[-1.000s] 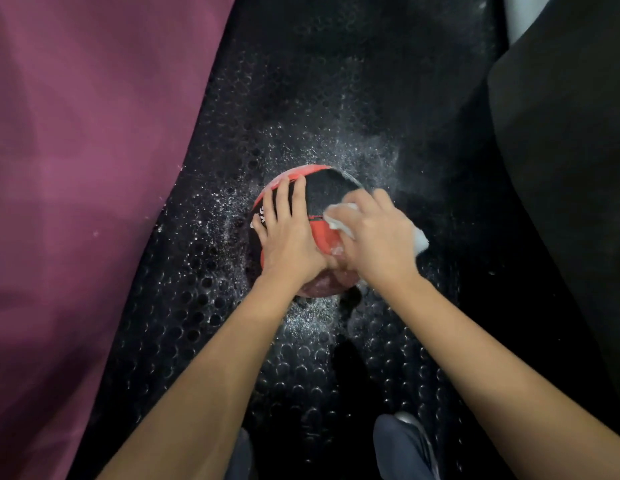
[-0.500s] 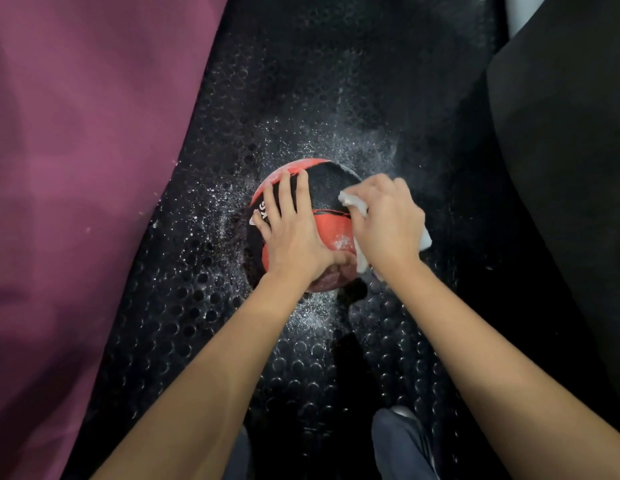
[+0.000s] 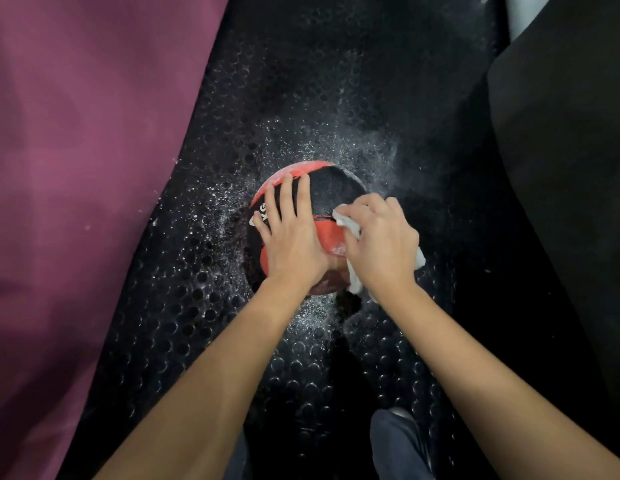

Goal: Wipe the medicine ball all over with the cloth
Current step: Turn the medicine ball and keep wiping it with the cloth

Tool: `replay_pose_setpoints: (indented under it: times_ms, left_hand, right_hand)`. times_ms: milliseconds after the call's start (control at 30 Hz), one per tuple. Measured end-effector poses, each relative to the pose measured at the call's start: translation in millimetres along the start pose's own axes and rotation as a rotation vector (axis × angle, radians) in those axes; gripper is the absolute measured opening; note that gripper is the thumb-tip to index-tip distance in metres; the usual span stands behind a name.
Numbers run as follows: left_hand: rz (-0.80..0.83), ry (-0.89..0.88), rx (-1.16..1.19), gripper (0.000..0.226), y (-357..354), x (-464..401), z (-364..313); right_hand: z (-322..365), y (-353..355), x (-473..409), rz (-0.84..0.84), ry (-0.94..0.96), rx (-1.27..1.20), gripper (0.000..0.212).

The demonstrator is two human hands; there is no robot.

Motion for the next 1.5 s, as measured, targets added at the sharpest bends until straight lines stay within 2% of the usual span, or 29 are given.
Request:
replay_pose_setpoints:
  times_ms: [67, 167, 300, 400, 500, 633, 700, 800, 933, 967, 1100, 1200, 1267, 1300, 1367, 1400, 1500]
  left_hand:
    - [0.012, -0.01, -0.021, 0.138, 0, 4, -4]
    - [0.038, 0.003, -0.031, 0.138, -2, 5, -9]
    - [-0.01, -0.028, -0.072, 0.111, -6, 6, -11]
    - [0.056, -0.068, -0.108, 0.127, -8, 7, -19]
    - [0.055, -0.073, -0.137, 0.13, -10, 7, -23]
    - [0.019, -0.116, -0.189, 0.126, -16, 11, -24]
    - [0.046, -0.127, -0.208, 0.134, -20, 13, -27]
    - [0.067, -0.129, -0.223, 0.133, -20, 10, -31]
    - [0.07, -0.135, -0.213, 0.129, -16, 8, -28]
    - [0.081, -0.134, -0.201, 0.131, -16, 9, -28]
    - [0.091, -0.14, -0.192, 0.14, -15, 12, -29]
    - [0.111, -0.154, -0.184, 0.141, -10, 14, -23]
    - [0.109, -0.166, -0.151, 0.128, -4, 17, -16]
    - [0.07, -0.162, -0.098, 0.112, 0, 17, -12]
    - [-0.107, -0.124, 0.07, 0.066, 4, 11, -10]
    - [-0.185, -0.098, 0.124, 0.053, 4, 6, -9]
    - [-0.366, -0.056, 0.106, 0.054, -4, -3, -4]
  right_hand:
    - [0, 4, -8, -0.013, 0.043, 0.04, 0.014]
    - [6, 4, -21, 0.008, -0.053, 0.043, 0.015]
    - [1, 5, 3, -0.027, 0.116, 0.063, 0.013]
    - [-1, 10, -17, 0.015, 0.061, 0.124, 0.014]
    - [-5, 9, -20, 0.037, -0.018, 0.099, 0.018]
    - [-15, 14, 2, -0.031, 0.116, 0.078, 0.018]
    - [-13, 15, -15, 0.005, 0.068, 0.108, 0.014]
    - [-13, 13, -25, 0.035, -0.008, 0.109, 0.018]
    - [-21, 16, 6, -0.038, 0.134, 0.093, 0.019]
    - [-23, 16, 3, -0.026, 0.127, 0.109, 0.019]
    - [-28, 11, -37, 0.092, -0.114, 0.068, 0.019]
    - [-29, 8, -46, 0.14, -0.154, -0.005, 0.015]
    - [-27, 7, -43, 0.173, -0.161, -0.069, 0.014]
    - [-25, 5, -39, 0.184, -0.163, -0.098, 0.014]
    - [-18, 2, -35, 0.196, -0.149, -0.128, 0.016]
    - [-13, 1, -32, 0.208, -0.132, -0.149, 0.017]
    - [2, 1, -22, 0.258, -0.051, -0.212, 0.017]
Point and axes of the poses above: each hand's wrist, its own x-axis away from the middle knuckle, its own y-axis out of the back of the hand, z = x × y, the point moved 1 cm from there along -x, towards the middle knuckle, and after that the axes turned 10 degrees about -y, right-handed, at the moved point
